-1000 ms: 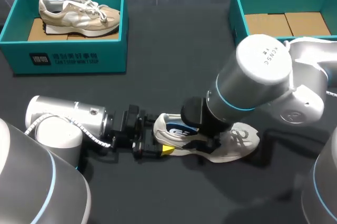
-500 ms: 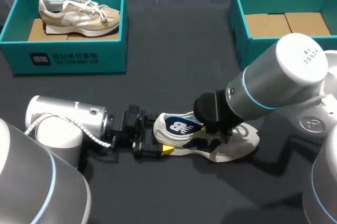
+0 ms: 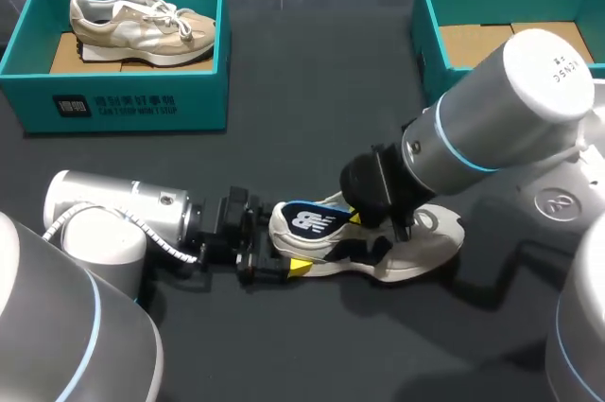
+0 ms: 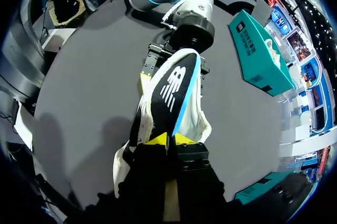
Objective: Take the shoe out of the shoebox, open the shoe tongue, remove and reinsert the insole, then place the shoe into the shoebox
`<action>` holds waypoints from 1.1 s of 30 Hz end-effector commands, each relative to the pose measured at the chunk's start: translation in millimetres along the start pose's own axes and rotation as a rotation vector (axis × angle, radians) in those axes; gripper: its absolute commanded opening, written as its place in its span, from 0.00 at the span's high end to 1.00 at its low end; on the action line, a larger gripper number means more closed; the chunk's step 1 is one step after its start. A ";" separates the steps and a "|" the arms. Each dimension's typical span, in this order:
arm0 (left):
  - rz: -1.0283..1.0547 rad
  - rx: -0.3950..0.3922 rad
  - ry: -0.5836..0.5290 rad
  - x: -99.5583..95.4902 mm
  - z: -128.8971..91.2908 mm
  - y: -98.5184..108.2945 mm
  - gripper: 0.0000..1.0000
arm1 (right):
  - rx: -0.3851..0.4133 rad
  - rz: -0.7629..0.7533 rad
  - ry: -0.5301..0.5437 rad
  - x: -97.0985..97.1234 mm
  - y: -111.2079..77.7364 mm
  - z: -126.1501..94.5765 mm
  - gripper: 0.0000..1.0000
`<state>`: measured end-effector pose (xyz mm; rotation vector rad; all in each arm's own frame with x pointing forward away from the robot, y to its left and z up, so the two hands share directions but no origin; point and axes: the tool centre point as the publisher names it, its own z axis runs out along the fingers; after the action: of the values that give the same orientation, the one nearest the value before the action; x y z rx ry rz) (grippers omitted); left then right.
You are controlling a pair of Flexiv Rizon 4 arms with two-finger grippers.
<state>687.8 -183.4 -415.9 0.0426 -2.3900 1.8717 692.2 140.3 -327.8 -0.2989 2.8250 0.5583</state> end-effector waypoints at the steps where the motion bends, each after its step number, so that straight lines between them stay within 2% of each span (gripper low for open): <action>1: 0.000 -0.002 -0.001 0.2 3.7 3.2 1.00 | 0.007 0.018 -0.004 3.5 -4.9 -3.5 1.00; 10: 0.000 -0.002 -0.001 0.2 3.7 3.2 1.00 | -0.013 0.061 -0.009 11.7 -20.5 -5.3 1.00; 15: 0.000 -0.002 -0.001 0.2 3.7 3.2 1.00 | -0.054 0.039 -0.036 11.2 -21.4 -10.7 1.00; 20: 0.000 -0.002 -0.001 0.2 3.7 3.2 1.00 | -0.076 -0.044 -0.033 3.5 -5.5 -13.2 1.00; 29: 0.000 -0.002 -0.001 0.2 3.7 3.2 1.00 | -0.047 -0.175 0.043 -14.6 35.5 -5.2 1.00; 33: 0.000 -0.002 -0.001 0.2 3.7 3.2 1.00 | -0.021 -0.201 0.084 -18.7 45.1 2.7 1.00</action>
<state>687.4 -184.3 -416.9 0.0417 -2.3905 1.8713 690.0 162.5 -306.9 -0.6043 2.7770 0.6158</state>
